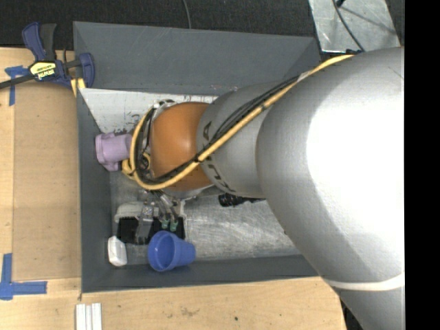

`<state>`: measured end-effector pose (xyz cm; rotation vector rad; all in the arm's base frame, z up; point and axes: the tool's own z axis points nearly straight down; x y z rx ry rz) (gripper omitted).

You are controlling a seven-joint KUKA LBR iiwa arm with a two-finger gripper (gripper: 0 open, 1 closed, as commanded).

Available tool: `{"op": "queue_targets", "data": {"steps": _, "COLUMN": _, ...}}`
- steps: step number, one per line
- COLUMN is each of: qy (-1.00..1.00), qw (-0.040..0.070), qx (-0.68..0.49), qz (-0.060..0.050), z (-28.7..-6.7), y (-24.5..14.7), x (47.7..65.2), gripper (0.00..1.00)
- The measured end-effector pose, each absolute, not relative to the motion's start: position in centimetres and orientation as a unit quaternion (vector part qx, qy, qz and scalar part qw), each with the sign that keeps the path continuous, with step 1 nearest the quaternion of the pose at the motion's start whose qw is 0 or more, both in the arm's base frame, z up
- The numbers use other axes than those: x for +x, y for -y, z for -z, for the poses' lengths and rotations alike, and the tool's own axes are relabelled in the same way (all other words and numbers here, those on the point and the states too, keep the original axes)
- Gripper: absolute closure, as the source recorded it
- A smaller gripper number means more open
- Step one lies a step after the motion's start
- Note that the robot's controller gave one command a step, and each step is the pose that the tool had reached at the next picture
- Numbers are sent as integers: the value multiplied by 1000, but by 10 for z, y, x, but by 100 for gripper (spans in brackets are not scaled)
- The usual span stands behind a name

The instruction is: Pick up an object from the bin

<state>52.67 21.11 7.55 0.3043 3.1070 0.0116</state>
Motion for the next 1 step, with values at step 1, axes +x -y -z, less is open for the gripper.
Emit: {"op": "queue_targets", "data": {"steps": 1, "qy": -998, "qw": 0, "qx": 60, "qz": 0, "z": -188, "y": -205, "x": 518, "gripper": 100}}
